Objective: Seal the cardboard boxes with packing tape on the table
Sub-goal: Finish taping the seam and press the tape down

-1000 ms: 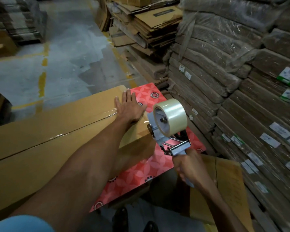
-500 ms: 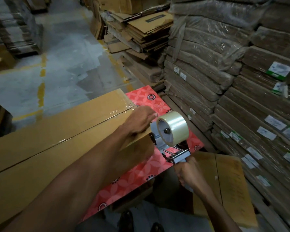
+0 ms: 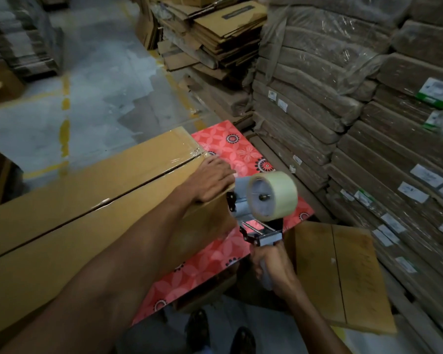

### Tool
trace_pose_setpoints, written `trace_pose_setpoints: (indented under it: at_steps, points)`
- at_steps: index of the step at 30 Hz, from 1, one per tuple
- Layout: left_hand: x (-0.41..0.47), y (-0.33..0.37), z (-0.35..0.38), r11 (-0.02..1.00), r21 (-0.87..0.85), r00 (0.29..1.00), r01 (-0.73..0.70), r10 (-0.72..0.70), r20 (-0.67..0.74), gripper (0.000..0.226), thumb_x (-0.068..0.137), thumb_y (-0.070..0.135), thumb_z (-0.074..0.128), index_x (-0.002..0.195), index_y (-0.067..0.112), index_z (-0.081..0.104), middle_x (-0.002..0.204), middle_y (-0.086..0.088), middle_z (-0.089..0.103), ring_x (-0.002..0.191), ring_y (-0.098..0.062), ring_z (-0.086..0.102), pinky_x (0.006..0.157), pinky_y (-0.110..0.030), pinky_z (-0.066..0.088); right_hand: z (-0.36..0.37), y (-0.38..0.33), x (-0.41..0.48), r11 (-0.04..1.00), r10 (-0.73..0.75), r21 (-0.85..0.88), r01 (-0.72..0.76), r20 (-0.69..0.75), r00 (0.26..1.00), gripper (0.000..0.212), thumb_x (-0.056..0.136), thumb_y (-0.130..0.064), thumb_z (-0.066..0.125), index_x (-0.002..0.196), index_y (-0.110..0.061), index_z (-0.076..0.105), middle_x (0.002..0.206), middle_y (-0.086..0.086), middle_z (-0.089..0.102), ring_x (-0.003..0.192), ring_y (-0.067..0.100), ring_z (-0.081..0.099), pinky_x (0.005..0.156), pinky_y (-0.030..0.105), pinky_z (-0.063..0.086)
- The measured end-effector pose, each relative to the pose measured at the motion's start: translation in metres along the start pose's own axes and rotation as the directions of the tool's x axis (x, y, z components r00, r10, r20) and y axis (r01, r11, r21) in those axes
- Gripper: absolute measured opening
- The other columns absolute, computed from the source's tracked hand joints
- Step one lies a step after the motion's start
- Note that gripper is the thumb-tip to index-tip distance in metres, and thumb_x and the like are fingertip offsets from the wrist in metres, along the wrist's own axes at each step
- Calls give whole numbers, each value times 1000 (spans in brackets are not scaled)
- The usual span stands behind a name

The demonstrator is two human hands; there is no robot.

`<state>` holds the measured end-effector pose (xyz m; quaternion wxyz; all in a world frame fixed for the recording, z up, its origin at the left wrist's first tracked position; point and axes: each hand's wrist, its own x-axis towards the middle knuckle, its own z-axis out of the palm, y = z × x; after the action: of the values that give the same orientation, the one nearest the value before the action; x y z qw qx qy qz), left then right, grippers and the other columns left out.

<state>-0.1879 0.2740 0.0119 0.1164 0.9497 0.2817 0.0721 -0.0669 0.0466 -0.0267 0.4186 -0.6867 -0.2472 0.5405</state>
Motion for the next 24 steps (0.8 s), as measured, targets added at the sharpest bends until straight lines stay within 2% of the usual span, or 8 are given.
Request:
trace_pose_setpoints:
  at_steps: [3, 6, 9, 13, 16, 18, 21, 24]
  points:
    - [2, 5, -4, 999, 41, 999, 30, -31, 43, 64, 100, 60, 16, 107, 22, 66, 105, 6, 63, 109, -13, 49, 119, -44, 16, 2, 14, -3, 983, 126, 140, -117, -54, 991, 7, 59, 2, 48, 55, -4, 46, 44, 7, 34, 35, 18, 30, 42, 22, 23]
    - [4, 7, -3, 992, 125, 997, 20, -29, 77, 53, 95, 68, 38, 109, 25, 66, 104, 5, 56, 116, -16, 44, 119, -41, 15, -14, 20, 7, 977, 178, 142, -160, -127, 976, 9, 68, -4, 58, 61, -6, 53, 48, 8, 45, 40, 20, 41, 43, 24, 36]
    - [8, 12, 3, 991, 120, 997, 62, -66, 31, 54, 86, 67, 46, 107, 24, 70, 109, 0, 63, 120, -19, 49, 120, -41, 16, -22, 10, 37, 981, 132, 166, -98, -208, 969, 9, 73, -8, 59, 65, -10, 56, 51, 5, 47, 43, 21, 43, 42, 23, 35]
    - [10, 15, 13, 980, 138, 990, 141, -144, 12, 55, 80, 70, 48, 108, 28, 71, 120, 0, 64, 133, -20, 43, 122, -46, 13, -27, -16, 81, 980, -29, -197, -39, -334, 942, 15, 79, -17, 68, 91, -8, 67, 76, 8, 66, 65, 27, 60, 54, 27, 40]
    - [7, 20, 17, 963, 180, 976, 202, -213, 39, 51, 83, 65, 58, 120, 29, 66, 142, 0, 53, 147, -20, 26, 123, -46, 7, -30, -20, 108, 902, -101, -430, -24, -264, 959, 20, 82, -9, 70, 81, -21, 54, 92, 7, 60, 79, 24, 60, 63, 30, 44]
    - [6, 24, 18, 956, 184, 971, 228, -238, 34, 53, 85, 61, 61, 127, 29, 61, 150, 0, 46, 152, -20, 17, 124, -46, 2, -28, -14, 126, 830, -90, -552, -75, -267, 960, 21, 82, -6, 73, 85, -14, 54, 97, 11, 61, 88, 28, 64, 69, 36, 51]
    - [3, 24, 19, 959, 167, 970, 230, -239, 36, 68, 88, 68, 52, 143, 29, 46, 160, 2, 32, 154, -19, 5, 125, -47, -3, -24, 0, 148, 747, -79, -653, -123, -272, 959, 27, 88, -8, 72, 108, 4, 60, 98, 15, 62, 92, 31, 65, 69, 36, 52]
    - [-1, 20, 11, 971, 121, 972, 205, -217, 92, 92, 87, 81, 33, 159, 25, 18, 168, 0, 6, 154, -18, -7, 125, -48, -6, -23, 8, 160, 714, -41, -687, -131, -228, 973, 31, 94, -13, 68, 117, 4, 58, 109, 17, 63, 103, 33, 64, 80, 38, 53]
